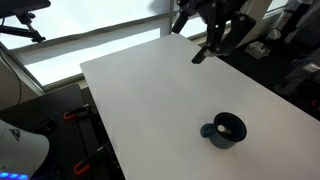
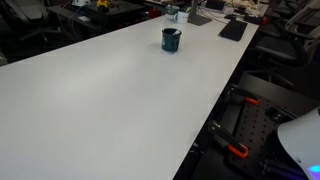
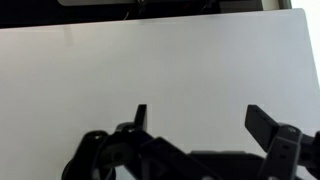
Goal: Remove the marker from the cup
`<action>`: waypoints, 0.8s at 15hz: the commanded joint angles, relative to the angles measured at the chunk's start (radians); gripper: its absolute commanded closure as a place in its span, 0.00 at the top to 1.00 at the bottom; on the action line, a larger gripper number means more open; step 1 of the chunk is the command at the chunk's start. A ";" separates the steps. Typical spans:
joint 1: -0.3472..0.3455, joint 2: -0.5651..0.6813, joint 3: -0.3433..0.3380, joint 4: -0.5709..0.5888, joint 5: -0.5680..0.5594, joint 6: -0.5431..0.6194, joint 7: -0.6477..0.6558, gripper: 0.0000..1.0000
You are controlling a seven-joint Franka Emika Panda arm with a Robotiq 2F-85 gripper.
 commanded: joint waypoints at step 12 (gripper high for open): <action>-0.034 0.146 0.027 0.165 0.017 0.116 0.028 1.00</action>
